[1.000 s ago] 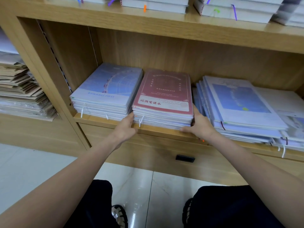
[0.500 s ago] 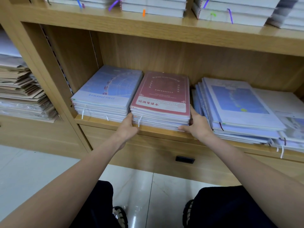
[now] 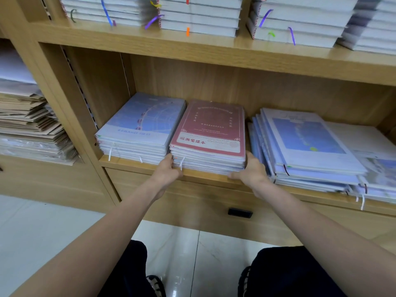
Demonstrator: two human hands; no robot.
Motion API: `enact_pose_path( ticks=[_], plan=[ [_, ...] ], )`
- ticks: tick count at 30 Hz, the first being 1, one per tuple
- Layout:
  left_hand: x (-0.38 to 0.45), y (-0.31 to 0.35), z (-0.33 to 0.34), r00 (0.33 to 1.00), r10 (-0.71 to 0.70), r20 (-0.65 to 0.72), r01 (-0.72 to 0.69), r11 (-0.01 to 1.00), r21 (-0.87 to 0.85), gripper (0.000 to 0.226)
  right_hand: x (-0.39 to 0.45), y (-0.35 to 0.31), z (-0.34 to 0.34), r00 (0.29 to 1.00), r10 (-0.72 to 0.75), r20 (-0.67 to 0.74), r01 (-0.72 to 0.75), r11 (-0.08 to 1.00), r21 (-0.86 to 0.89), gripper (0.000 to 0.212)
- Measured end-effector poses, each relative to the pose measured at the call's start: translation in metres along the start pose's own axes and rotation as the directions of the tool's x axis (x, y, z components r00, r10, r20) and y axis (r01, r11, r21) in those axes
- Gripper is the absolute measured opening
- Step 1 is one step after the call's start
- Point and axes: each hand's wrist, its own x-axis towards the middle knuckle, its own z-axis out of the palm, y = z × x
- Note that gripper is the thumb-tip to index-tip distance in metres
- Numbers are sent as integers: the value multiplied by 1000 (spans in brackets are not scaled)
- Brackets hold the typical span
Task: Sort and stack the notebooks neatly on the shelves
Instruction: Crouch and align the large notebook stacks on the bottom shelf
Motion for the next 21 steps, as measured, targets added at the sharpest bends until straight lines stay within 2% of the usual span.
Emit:
enact_pose_path(
  ticks=[2,5,8,11,13,15,18,21],
  plan=[
    [-1,1,0,1000,4,0,-4,1000,-14,55,-1,0,0,999,40,-13,-39,998,51,74],
    [-9,2,-1,1000,19,20,-19,1000,-24,50,1,2,-2,997,77,-26,-75,995,71,82],
    [-16,0,-8,997,46,54,-46,999,-4,49,0,10,-5,997,78,1,-78,997,14,88],
    [-17,4,-18,993,90,72,-91,996,6,58,-1,9,-17,997,46,57,-41,996,-80,86],
    [-14,6,-19,990,115,80,-119,992,50,56,-1,7,-21,994,24,102,-7,987,-163,82],
    [-12,8,-16,990,116,78,-124,986,112,52,-1,3,-18,990,13,142,17,979,-204,69],
    [-11,9,-14,991,109,84,-120,983,139,51,4,2,-15,988,51,147,-37,995,-96,56],
    [-12,9,-14,985,135,112,-159,958,240,53,10,4,-14,987,85,134,-87,996,10,54]
  ],
)
